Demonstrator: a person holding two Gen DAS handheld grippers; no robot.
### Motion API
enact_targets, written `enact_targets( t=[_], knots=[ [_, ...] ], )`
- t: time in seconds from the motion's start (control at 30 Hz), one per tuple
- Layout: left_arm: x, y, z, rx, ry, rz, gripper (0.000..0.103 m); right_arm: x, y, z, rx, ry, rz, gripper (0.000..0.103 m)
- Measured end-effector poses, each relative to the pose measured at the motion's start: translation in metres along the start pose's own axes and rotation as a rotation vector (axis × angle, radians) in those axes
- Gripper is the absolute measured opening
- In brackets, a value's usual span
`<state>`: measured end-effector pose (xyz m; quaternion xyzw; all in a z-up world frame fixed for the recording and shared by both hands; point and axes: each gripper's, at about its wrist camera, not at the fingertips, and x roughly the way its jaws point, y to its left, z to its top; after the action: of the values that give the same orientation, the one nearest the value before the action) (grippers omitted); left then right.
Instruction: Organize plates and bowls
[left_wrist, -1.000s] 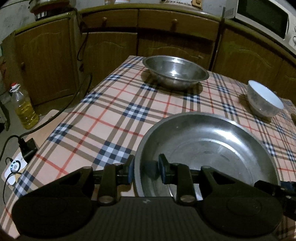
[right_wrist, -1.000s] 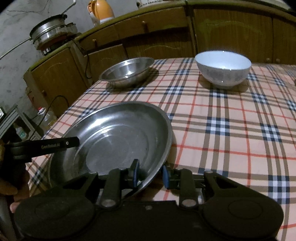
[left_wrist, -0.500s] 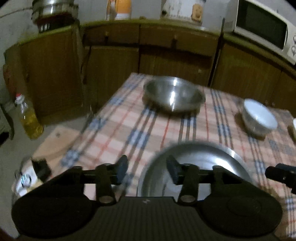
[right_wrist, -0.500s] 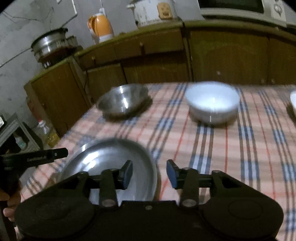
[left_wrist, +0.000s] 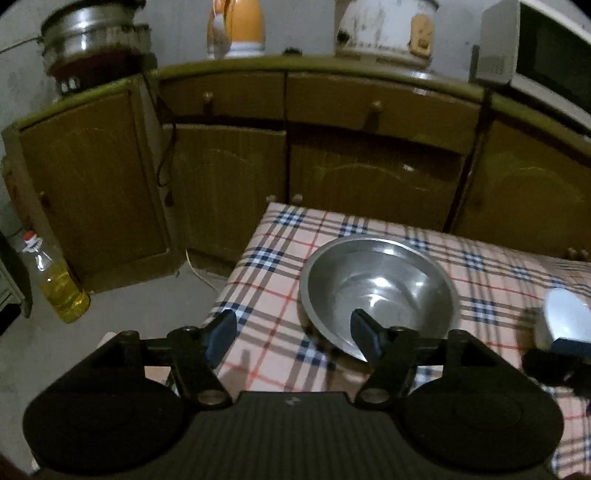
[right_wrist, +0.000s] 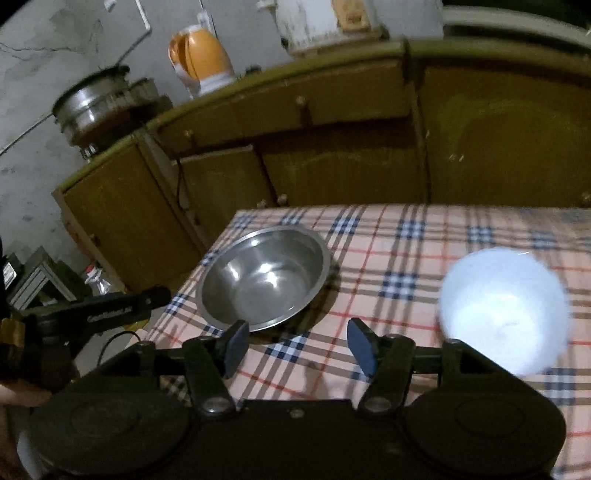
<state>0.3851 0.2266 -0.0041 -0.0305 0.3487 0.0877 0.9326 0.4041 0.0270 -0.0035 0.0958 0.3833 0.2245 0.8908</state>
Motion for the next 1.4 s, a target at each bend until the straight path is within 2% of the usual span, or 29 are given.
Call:
enact_targets(
  t=[0.2,0.3,0.33,0.37,0.4,0.43,0.47,0.57,0.83,1.1,1.4],
  knots=[
    [0.046,0.006,0.006,-0.021,0.056,-0.002,0.067,0.068,-0.003,0.008,0.058,0.069,-0.016,0.072],
    [0.065,0.005,0.006,-0.027,0.087,-0.004,0.055,0.093,-0.009,0.009,0.088,0.091,-0.027,0.072],
    [0.071,0.004,0.005,-0.024,0.096,-0.004,0.049,0.097,-0.010,0.009,0.098,0.089,-0.026,0.070],
    [0.076,0.004,0.004,-0.023,0.105,-0.021,0.041,0.102,-0.011,0.009,0.105,0.100,-0.011,0.065],
    [0.078,0.005,0.003,-0.031,0.107,-0.043,0.036,0.106,-0.011,0.009,0.109,0.109,0.007,0.048],
    [0.078,0.004,0.003,-0.039,0.107,-0.060,0.024,0.107,-0.011,0.009,0.112,0.110,0.034,0.030],
    [0.076,0.002,0.003,-0.044,0.107,-0.071,0.020,0.105,-0.009,0.009,0.107,0.101,0.038,0.030],
    [0.068,-0.001,0.001,-0.035,0.086,-0.065,0.020,0.097,-0.005,0.008,0.099,0.076,0.032,0.031],
    [0.004,-0.014,0.009,-0.049,0.034,-0.069,0.019,0.034,0.005,0.012,0.069,0.016,0.043,0.031],
    [-0.091,-0.046,0.003,0.012,-0.071,-0.068,0.020,-0.075,0.008,0.001,0.038,-0.085,0.023,0.031],
    [-0.167,-0.085,-0.022,0.032,-0.130,-0.125,0.020,-0.186,0.000,-0.032,0.033,-0.176,-0.035,0.031]
  ],
)
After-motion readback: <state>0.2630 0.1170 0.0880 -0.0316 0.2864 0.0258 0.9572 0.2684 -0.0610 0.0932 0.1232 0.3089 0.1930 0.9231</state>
